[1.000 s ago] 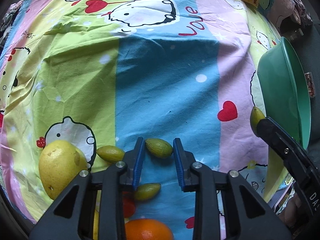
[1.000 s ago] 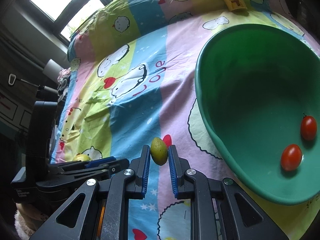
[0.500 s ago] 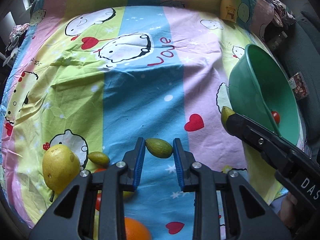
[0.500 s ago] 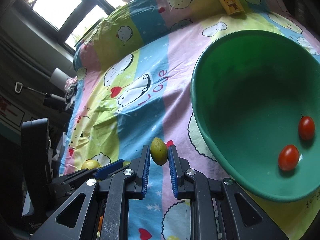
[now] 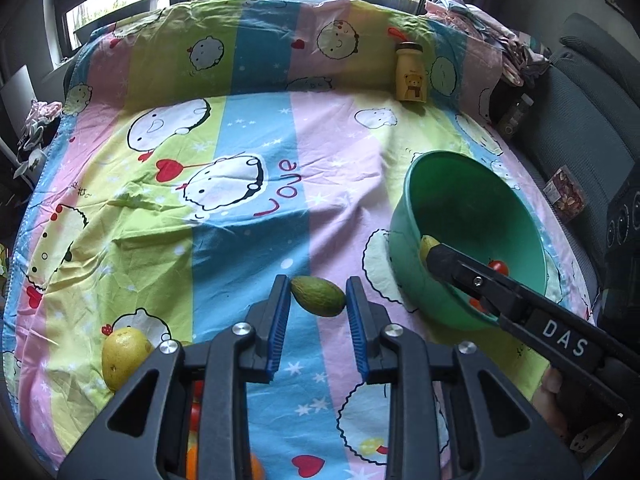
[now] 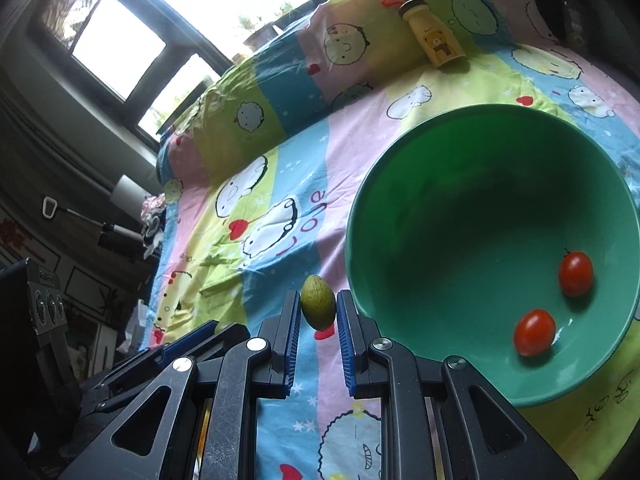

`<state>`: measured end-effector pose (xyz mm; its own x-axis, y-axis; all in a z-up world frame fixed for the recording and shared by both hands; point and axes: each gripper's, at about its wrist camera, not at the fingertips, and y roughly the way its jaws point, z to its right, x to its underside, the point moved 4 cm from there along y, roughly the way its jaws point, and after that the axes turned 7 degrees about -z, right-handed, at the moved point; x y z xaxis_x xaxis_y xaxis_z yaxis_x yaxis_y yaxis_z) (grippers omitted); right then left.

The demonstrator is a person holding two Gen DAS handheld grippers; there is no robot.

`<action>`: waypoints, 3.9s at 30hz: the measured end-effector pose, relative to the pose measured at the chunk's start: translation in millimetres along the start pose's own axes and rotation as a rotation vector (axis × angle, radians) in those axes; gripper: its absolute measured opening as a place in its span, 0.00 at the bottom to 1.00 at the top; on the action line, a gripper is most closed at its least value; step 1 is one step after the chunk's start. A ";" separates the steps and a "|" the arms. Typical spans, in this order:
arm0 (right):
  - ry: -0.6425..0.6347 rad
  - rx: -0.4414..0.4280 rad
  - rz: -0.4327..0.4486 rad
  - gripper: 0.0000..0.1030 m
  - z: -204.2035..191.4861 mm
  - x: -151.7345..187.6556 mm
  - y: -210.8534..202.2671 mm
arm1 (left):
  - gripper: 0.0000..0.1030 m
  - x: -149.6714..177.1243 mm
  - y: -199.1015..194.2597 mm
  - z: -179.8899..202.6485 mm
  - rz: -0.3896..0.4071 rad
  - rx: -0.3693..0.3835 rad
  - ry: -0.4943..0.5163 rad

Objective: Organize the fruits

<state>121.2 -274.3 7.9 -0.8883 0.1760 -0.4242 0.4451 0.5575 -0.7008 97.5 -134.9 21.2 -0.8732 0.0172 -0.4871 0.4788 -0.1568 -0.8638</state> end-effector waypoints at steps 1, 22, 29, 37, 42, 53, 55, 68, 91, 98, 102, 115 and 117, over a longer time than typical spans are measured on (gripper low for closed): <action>0.008 0.006 0.014 0.19 2.4 -1.2 -3.6 | 0.27 -0.9 -2.4 4.3 0.013 0.017 0.008; 0.244 0.143 0.222 0.20 67.4 -9.8 -60.1 | 0.27 -22.3 21.0 91.1 0.042 0.322 0.190; 0.281 0.208 0.218 0.20 80.5 -12.4 -56.2 | 0.27 -22.7 38.0 97.2 0.005 0.368 0.185; 0.300 0.253 0.208 0.20 87.0 -11.2 -53.8 | 0.27 -19.4 47.1 103.5 -0.022 0.426 0.179; 0.315 0.277 0.204 0.20 91.4 -10.0 -54.3 | 0.27 -15.1 51.4 108.4 -0.034 0.425 0.188; 0.329 0.319 0.180 0.20 96.4 -7.6 -50.8 | 0.27 -10.5 59.8 114.2 -0.066 0.440 0.192; 0.327 0.326 0.178 0.20 97.2 -7.8 -50.3 | 0.27 -10.6 60.6 114.5 -0.068 0.437 0.194; 0.334 0.356 0.140 0.20 101.6 -6.9 -42.7 | 0.27 -11.7 65.5 112.5 -0.070 0.430 0.187; 0.302 0.403 0.117 0.20 96.6 -8.6 -33.4 | 0.27 -11.8 69.3 107.4 -0.067 0.418 0.169; 0.302 0.405 0.116 0.20 96.4 -8.5 -33.1 | 0.28 -12.2 69.4 107.5 -0.066 0.415 0.169; 0.302 0.404 0.117 0.20 96.4 -8.2 -33.3 | 0.28 -12.2 69.3 107.7 -0.066 0.415 0.168; 0.300 0.399 0.116 0.20 98.1 -8.5 -34.0 | 0.30 -12.9 68.9 106.4 -0.066 0.408 0.164; 0.298 0.389 0.118 0.20 98.2 -8.8 -34.7 | 0.34 -13.5 66.4 105.4 -0.052 0.391 0.167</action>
<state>124.6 -374.9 -20.4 -0.7980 0.4755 -0.3704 0.5028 0.1864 -0.8440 131.4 -249.7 -16.0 -0.8529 0.1895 -0.4865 0.3362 -0.5134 -0.7895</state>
